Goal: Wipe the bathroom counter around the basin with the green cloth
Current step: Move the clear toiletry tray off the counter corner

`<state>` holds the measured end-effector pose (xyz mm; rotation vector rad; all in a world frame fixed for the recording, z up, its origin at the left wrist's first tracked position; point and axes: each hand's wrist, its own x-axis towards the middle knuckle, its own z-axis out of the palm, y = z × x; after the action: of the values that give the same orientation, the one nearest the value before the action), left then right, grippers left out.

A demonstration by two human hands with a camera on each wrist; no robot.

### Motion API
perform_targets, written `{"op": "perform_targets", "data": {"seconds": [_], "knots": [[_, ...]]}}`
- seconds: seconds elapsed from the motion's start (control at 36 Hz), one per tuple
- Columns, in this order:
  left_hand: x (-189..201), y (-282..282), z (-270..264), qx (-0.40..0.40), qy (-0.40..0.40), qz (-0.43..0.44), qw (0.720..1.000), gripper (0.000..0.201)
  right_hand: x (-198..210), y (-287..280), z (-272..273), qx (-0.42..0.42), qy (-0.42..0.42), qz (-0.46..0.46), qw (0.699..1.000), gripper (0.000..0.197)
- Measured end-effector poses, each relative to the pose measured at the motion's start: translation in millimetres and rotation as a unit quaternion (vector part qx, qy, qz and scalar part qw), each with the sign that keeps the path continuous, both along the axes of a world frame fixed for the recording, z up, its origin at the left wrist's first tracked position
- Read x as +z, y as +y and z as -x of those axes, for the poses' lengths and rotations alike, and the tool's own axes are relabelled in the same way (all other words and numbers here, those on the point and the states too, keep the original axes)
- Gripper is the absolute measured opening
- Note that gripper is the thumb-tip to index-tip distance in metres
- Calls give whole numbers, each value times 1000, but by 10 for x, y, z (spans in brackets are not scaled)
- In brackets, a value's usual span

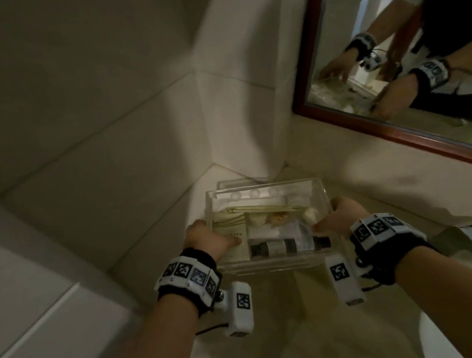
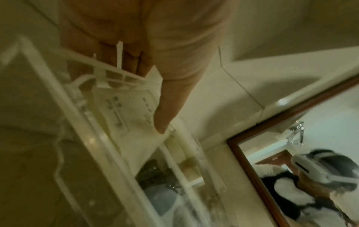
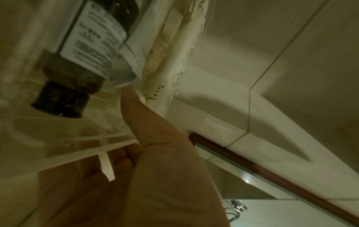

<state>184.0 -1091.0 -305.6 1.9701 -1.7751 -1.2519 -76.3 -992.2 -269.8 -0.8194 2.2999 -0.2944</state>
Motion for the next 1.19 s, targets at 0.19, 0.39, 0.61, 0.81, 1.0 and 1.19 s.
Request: {"op": "perform_targets", "data": {"seconds": [0.19,0.39,0.61,0.81,1.0,1.19], "knots": [[-56,-64,-302,72,-20,-16,997,82,-74,-508,-216,63,-3,-24,998,59],[-208,-157,-406,143,-28,-52,988,102,-83,-872,-346,129,-17,-27,991,45],[-397,-266,-474,192,-48,-111,974,106,-567,-1536,-348,190,20,-8,982,103],[-493,-391,-529,216,-47,-118,968,107,-668,-1771,-465,244,55,-16,968,71],[-545,-493,-629,257,-55,-131,956,122,-275,-1874,-693,260,79,-22,962,59],[-557,-539,-652,252,-78,-129,956,120,-327,-2119,-756,290,100,-28,951,51]]}}
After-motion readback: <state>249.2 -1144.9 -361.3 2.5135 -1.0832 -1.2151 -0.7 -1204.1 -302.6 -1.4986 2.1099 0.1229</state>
